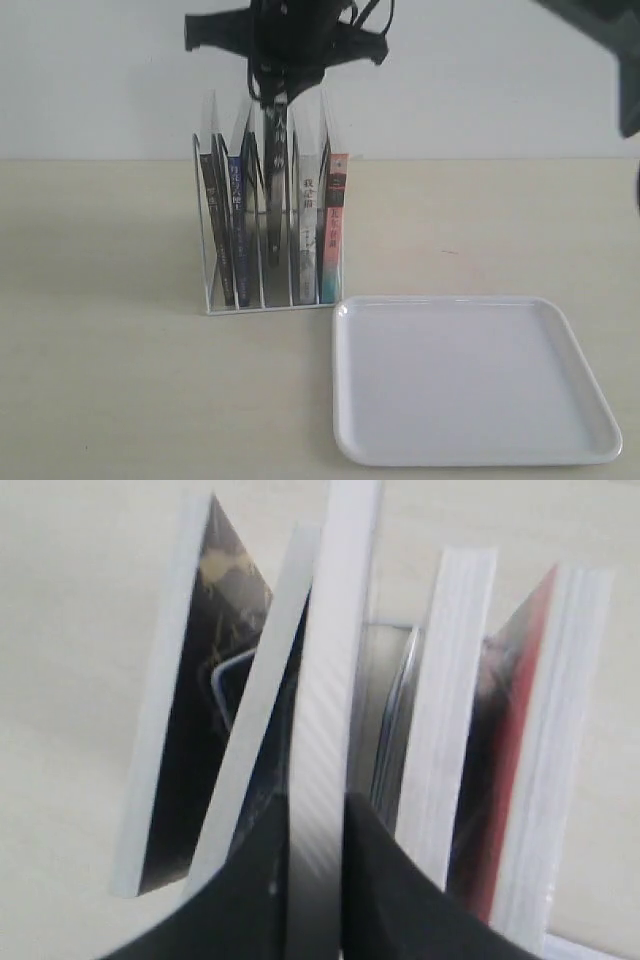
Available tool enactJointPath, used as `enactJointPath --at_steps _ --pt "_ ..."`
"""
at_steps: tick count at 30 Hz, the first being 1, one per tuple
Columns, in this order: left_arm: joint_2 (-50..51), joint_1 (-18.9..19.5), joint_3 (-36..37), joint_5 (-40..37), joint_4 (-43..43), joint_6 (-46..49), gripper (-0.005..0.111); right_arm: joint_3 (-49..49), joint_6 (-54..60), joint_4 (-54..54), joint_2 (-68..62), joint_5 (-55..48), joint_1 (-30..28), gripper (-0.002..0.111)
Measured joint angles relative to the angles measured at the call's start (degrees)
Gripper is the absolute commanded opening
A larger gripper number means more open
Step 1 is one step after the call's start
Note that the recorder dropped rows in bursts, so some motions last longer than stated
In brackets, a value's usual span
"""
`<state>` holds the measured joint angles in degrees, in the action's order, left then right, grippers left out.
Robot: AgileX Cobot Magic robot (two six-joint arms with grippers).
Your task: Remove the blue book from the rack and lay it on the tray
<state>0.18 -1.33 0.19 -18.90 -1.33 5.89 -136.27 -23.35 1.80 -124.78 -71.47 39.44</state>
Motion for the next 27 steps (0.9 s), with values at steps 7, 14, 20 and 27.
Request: enactJointPath --at_steps 7,14,20,27 --pt "0.0 0.0 0.0 0.0 0.0 0.0 0.005 -0.1 0.1 2.5 5.1 0.4 0.0 0.0" --pt "0.0 0.0 0.0 0.0 0.0 0.0 0.005 -0.1 0.1 2.8 4.0 0.3 0.0 0.0" --pt "0.0 0.0 0.0 0.0 0.0 0.0 0.005 -0.1 0.1 2.8 4.0 0.3 0.0 0.0" --pt "0.0 0.0 0.0 0.0 0.0 0.0 0.005 -0.1 0.1 2.8 4.0 0.3 0.0 0.0"
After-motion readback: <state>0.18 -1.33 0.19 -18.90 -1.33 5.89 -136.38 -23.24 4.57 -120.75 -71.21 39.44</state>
